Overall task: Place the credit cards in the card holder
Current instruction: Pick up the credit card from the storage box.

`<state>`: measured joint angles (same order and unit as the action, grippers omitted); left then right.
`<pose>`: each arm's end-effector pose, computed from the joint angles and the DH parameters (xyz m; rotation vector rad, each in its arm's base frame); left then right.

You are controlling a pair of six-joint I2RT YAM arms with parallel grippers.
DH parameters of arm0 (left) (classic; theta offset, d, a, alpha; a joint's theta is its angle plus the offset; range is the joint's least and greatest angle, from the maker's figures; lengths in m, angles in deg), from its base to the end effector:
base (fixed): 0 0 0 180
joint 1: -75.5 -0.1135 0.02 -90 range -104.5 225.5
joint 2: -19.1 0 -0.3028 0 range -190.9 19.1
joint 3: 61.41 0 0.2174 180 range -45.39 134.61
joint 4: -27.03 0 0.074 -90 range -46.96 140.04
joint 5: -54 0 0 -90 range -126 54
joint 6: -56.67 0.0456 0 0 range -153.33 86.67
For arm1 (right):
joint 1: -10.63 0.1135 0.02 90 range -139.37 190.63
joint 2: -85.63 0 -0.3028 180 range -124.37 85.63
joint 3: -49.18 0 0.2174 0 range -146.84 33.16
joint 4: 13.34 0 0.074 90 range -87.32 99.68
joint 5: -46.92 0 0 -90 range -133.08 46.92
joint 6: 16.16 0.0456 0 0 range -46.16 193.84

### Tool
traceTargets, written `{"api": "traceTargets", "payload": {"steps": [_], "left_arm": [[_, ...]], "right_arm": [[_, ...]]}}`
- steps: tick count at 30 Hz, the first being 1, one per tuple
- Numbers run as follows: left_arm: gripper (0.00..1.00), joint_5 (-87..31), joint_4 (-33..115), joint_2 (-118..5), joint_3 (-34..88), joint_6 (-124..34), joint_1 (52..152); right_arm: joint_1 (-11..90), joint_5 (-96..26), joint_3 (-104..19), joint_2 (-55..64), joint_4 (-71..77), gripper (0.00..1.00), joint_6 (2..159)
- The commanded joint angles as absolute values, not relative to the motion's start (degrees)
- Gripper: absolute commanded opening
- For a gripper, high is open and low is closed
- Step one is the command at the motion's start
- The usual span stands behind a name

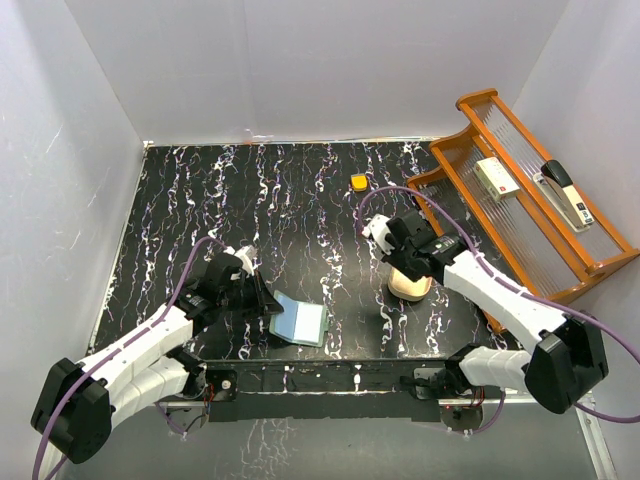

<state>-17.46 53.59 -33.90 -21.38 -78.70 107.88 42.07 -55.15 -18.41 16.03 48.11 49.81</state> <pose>0.1105 -0.0872 0.2319 -0.0898 2.4539 -1.0353 0.1626 0.0882 0.2836 -1.1778 2.3824 -0.2398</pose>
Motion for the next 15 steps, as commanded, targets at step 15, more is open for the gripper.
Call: {"api": "traceTargets", "payload": {"steps": [15], "left_arm": [[0.00, -17.20, 41.70, -35.76, -24.52, -89.13, 107.89]], "right_arm": [[42.25, -32.52, -31.24, 19.54, 44.87, 0.00, 91.66]]}}
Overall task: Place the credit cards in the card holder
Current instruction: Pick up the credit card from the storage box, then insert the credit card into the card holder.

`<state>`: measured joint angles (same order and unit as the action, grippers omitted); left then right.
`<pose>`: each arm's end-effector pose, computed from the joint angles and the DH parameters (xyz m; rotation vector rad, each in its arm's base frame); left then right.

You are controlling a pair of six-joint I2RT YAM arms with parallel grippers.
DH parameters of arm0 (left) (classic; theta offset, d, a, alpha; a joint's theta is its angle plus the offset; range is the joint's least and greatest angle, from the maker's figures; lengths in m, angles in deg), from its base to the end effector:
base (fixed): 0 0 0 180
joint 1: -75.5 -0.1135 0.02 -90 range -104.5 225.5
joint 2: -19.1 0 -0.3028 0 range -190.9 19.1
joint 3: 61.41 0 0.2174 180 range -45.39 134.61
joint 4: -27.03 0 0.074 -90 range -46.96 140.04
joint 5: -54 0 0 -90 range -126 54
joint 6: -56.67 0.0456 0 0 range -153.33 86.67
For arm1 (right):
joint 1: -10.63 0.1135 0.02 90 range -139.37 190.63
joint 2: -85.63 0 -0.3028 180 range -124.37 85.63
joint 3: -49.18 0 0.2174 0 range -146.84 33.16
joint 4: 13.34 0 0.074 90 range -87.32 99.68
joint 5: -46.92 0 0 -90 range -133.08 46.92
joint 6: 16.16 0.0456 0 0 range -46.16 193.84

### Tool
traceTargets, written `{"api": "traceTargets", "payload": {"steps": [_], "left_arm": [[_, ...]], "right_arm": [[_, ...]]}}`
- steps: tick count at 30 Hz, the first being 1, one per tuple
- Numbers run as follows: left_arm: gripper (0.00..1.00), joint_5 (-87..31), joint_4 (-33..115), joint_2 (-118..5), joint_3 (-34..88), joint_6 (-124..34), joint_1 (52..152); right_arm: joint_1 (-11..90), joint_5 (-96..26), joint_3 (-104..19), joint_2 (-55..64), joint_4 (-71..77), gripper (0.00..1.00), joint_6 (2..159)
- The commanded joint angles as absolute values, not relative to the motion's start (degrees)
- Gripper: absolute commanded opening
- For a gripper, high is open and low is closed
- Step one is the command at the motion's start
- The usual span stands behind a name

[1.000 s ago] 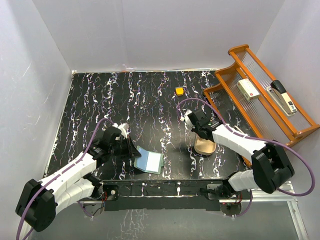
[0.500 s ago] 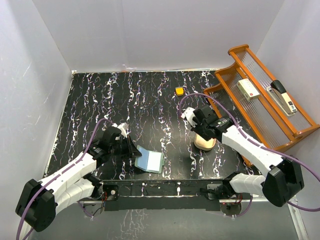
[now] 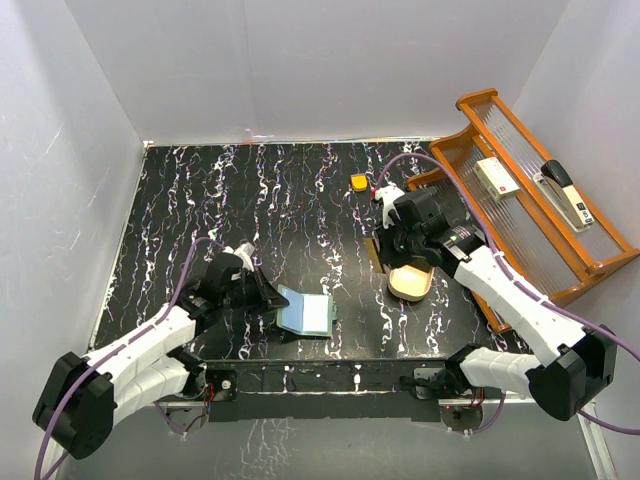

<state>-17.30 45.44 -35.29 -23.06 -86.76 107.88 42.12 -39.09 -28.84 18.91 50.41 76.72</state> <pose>0.1182 -0.0923 0.2333 -0.2329 2.3883 -1.1455 0.1572 0.1000 0.3395 -0.6502 2.4294 0.3363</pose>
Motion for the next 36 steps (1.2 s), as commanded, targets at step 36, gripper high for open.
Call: {"api": "traceTargets", "payload": {"steps": [36], "left_arm": [[0.31, -20.95, 48.80, -35.03, -26.34, -85.80, 107.85]], "right_arm": [[57.48, -27.85, -13.41, -1.61, 19.27, 0.00, 118.88]]}}
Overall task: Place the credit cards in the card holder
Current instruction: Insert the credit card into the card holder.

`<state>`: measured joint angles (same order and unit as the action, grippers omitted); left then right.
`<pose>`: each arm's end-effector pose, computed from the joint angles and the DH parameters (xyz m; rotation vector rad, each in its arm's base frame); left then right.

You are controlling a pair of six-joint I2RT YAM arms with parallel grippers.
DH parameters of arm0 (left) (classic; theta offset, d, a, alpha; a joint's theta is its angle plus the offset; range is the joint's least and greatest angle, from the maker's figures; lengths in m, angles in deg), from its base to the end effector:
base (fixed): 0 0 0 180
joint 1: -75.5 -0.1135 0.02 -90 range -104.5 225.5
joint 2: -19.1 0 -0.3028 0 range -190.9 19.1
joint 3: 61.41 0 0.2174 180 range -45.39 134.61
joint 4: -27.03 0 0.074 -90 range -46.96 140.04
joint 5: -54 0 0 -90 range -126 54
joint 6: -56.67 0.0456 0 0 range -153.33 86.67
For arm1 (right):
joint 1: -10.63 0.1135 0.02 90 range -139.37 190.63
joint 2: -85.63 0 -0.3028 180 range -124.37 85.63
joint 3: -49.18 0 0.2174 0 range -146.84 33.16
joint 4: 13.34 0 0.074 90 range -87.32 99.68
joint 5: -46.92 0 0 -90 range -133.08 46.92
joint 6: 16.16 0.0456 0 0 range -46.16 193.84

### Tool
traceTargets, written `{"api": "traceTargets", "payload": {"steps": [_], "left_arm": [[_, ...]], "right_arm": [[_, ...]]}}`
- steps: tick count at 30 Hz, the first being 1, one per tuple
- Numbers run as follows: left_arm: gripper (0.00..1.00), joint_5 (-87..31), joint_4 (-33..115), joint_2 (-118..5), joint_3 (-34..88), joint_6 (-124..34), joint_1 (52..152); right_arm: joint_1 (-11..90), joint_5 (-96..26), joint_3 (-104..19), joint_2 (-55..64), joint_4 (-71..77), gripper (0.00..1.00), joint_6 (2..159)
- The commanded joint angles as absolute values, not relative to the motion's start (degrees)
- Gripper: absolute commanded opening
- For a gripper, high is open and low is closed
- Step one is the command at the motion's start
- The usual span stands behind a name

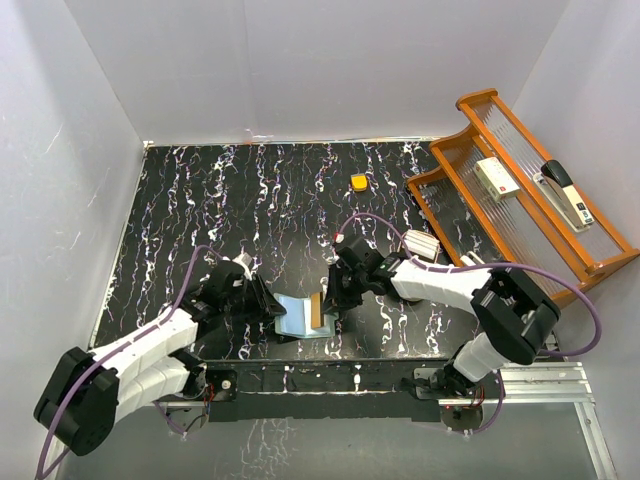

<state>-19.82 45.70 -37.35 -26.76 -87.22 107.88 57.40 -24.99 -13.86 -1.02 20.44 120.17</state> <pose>0.1149 -0.0879 0.2087 -0.3046 2.4793 -1.0448 0.1710 0.2026 0.2299 -0.1428 2.8326 0.9118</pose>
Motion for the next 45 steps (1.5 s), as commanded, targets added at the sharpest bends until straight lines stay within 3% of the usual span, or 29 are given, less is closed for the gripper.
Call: {"api": "traceTargets", "payload": {"steps": [1, 3, 8, 10, 45], "left_arm": [[0.30, -21.05, 48.88, -34.62, -26.73, -85.89, 107.85], [0.27, -21.06, 48.81, -33.84, -27.48, -86.32, 107.88], [0.04, -20.65, 47.46, -33.07, -29.12, -86.74, 107.86], [0.00, -20.41, 46.91, -33.30, -29.38, -86.65, 107.89], [0.01, -22.29, 46.38, -37.14, -29.30, -85.10, 107.93]], "right_arm": [[57.48, -28.09, -13.30, -1.77, 19.55, 0.00, 118.73], [57.48, -28.37, -13.01, -2.02, 19.88, 0.00, 118.44], [57.46, -28.18, -12.96, -2.43, 19.83, 0.00, 118.19], [57.48, -27.81, -13.21, -2.57, 19.90, 0.00, 118.06], [57.48, -18.80, -11.78, -3.82, 8.98, 0.00, 119.93]]}}
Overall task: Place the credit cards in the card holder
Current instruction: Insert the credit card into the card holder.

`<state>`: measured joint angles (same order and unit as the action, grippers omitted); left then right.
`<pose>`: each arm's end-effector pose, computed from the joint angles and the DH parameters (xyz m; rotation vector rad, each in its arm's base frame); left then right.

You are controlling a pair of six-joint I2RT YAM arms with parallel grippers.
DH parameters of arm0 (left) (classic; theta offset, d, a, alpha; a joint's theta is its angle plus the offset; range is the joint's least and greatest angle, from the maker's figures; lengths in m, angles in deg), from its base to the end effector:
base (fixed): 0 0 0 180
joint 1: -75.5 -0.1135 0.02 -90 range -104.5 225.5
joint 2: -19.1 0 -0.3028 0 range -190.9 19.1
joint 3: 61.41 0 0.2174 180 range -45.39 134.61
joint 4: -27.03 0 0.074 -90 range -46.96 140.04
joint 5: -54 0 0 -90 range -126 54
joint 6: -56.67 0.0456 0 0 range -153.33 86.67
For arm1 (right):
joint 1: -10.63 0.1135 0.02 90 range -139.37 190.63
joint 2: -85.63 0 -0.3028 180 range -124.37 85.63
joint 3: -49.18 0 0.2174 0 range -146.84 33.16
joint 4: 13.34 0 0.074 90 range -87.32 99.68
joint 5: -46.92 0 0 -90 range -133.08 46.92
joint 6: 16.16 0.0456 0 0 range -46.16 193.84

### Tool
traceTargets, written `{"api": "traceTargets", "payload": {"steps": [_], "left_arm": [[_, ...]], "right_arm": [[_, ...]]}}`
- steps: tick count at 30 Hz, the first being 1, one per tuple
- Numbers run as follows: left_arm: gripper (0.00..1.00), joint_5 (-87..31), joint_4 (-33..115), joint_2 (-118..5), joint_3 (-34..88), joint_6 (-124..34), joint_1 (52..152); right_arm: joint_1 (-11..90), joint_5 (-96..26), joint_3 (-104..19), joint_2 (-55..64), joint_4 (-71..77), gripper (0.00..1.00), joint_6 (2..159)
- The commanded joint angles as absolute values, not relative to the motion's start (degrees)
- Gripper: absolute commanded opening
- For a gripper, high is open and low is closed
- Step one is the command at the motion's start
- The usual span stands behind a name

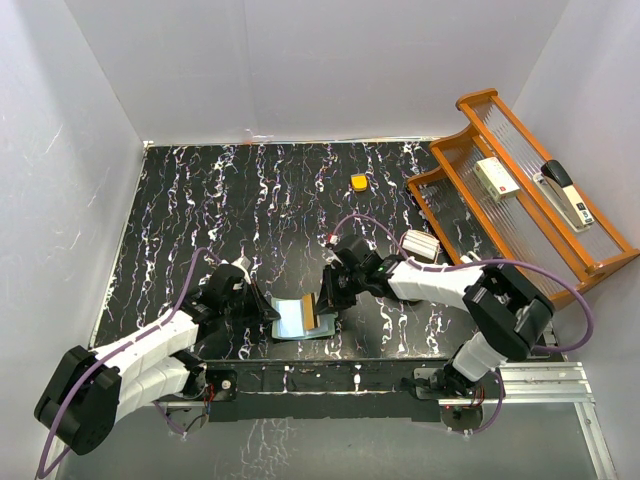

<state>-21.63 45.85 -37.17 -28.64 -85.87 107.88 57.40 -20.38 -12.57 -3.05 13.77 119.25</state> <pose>0.1110 -0.0838 0.1991 -0.3019 2.4974 -0.9829 0.1755 0.2124 0.2238 -0.2154 2.7952 1.0435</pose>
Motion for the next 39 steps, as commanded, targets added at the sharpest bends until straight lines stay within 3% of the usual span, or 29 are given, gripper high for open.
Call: {"api": "traceTargets", "payload": {"steps": [1, 13, 25, 33, 39], "left_arm": [[0.01, -22.29, 46.38, -37.13, -29.30, -85.10, 107.90], [0.19, -22.43, 46.93, -37.09, -29.11, -85.19, 107.92], [0.27, -24.56, 54.89, -32.25, -26.31, -85.13, 107.89], [0.00, -22.40, 53.56, -30.06, -28.57, -85.48, 107.92], [0.00, -21.48, 50.17, -29.58, -30.61, -86.77, 107.91]], "right_arm": [[57.46, -18.59, -11.56, -4.19, 8.54, 0.00, 120.07], [57.48, -18.35, -10.27, -6.93, 6.91, 0.00, 119.92], [57.00, -26.37, -8.74, -5.86, 14.89, 0.00, 117.59], [57.04, -26.35, -8.21, -5.70, 14.65, 0.00, 117.63], [56.97, -26.86, -9.32, -3.79, 17.14, 0.00, 116.66]]}}
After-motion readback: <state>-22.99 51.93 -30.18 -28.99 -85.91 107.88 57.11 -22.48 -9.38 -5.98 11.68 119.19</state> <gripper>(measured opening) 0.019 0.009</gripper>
